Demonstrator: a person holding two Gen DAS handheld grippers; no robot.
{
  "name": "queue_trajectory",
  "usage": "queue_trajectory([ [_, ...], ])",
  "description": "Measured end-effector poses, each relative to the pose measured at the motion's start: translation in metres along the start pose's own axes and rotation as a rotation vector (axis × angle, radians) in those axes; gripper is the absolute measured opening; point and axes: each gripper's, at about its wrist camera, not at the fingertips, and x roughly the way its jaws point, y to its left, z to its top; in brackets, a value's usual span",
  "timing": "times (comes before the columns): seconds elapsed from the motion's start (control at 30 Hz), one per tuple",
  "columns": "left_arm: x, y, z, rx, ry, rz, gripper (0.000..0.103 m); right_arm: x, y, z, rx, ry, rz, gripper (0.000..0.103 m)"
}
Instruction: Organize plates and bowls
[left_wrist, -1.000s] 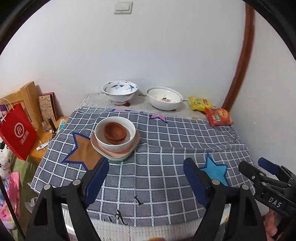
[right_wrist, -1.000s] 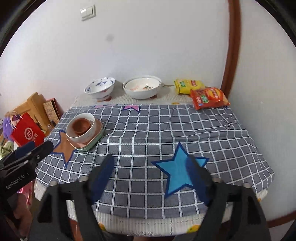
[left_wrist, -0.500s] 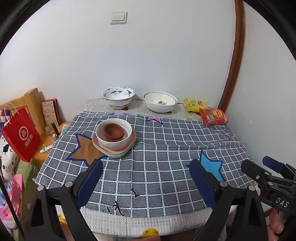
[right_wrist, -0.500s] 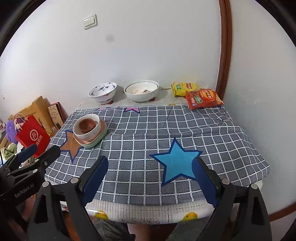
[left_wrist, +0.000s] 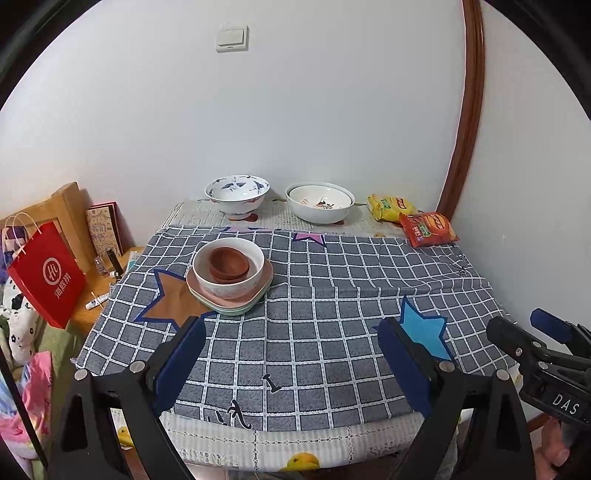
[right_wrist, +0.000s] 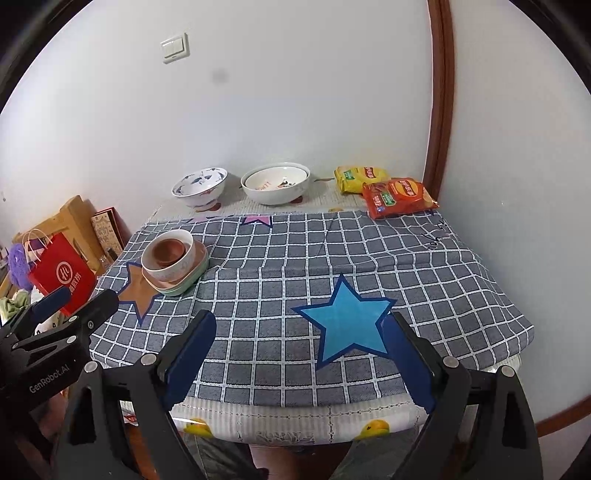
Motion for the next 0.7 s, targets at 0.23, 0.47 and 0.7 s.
queue_trajectory([
  [0.23,-0.0017,-0.0013,0.0004,0.002,-0.003,0.001,0.094,0.0003,-0.0017,-0.0012,0.012,-0.001,0.001,0.091],
  [0.47,-0.0008,-0.0032,0.0002,0.006,-0.002,-0.002,0.094,0.0003,-0.0023,-0.0019,0.019,0.000,0.000,0.091],
  [0.7,-0.0013,-0.0037,-0.0006,0.005,0.000,-0.005,0.094,0.0007,-0.0038,-0.0028,0.022,0.000,0.001,0.091],
])
